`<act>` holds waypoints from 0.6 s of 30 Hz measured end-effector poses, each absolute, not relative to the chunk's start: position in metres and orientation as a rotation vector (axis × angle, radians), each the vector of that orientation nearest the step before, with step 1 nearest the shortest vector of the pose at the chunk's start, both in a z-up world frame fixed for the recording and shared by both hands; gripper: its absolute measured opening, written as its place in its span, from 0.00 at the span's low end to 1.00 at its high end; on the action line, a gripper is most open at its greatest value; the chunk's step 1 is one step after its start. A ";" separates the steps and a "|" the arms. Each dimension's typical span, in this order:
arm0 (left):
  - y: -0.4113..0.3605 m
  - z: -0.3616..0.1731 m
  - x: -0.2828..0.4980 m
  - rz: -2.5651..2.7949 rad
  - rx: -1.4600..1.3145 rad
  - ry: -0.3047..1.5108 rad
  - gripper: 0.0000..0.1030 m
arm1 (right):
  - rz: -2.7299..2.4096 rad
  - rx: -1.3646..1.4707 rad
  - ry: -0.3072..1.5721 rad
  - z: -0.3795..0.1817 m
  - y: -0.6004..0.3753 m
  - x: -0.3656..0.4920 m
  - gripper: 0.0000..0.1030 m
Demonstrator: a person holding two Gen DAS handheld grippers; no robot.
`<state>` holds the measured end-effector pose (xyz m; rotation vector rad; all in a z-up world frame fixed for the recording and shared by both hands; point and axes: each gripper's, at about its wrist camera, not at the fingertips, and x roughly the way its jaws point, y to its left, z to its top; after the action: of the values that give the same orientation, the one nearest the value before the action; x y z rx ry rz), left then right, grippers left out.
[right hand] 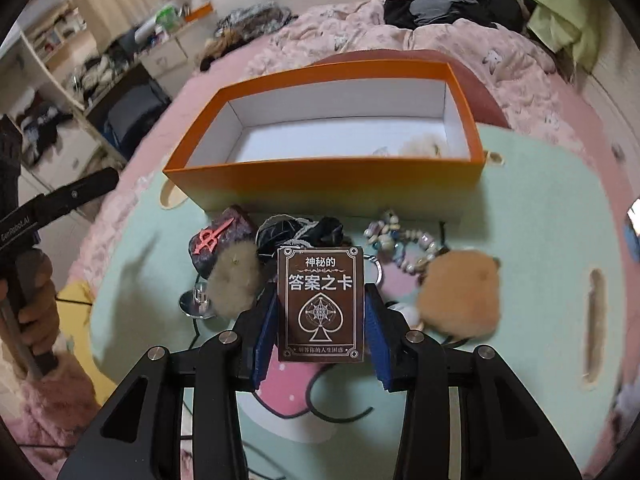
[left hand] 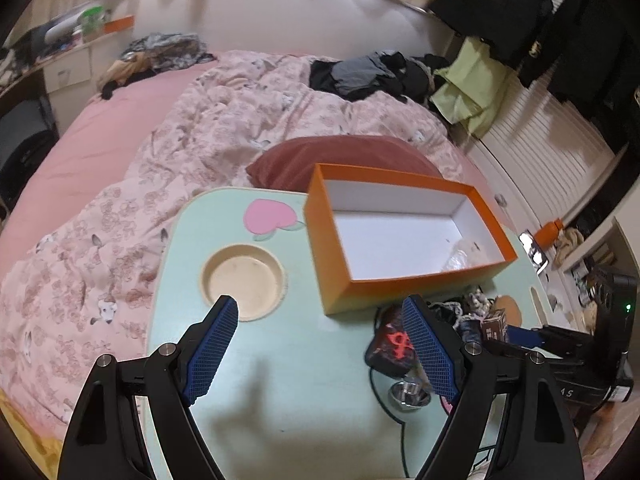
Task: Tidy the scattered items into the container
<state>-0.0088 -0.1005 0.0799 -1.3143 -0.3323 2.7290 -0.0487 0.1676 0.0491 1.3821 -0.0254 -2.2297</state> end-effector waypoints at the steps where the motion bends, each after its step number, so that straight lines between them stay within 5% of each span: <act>1: -0.097 0.080 -0.010 2.726 -1.315 -0.326 0.81 | -2.230 1.359 -0.056 0.047 0.171 -0.047 0.41; 6: -0.066 0.086 -0.019 2.689 -1.303 -0.282 0.81 | -2.294 1.227 -0.146 0.051 0.183 -0.035 0.42; 8: -0.045 0.090 -0.026 2.638 -1.293 -0.247 0.81 | -2.386 1.167 -0.159 0.054 0.190 -0.021 0.66; 10: -0.023 0.096 -0.041 2.574 -1.296 -0.233 0.81 | -2.485 1.106 -0.133 0.058 0.192 -0.009 0.77; 18: 0.042 0.079 -0.132 2.439 -1.495 -0.182 0.81 | -2.535 1.147 -0.073 0.048 0.186 0.003 0.77</act>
<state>-0.1316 0.0416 0.0786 -1.4951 -0.1818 2.4386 0.0027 0.1864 0.0483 1.1471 -0.0727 -2.5354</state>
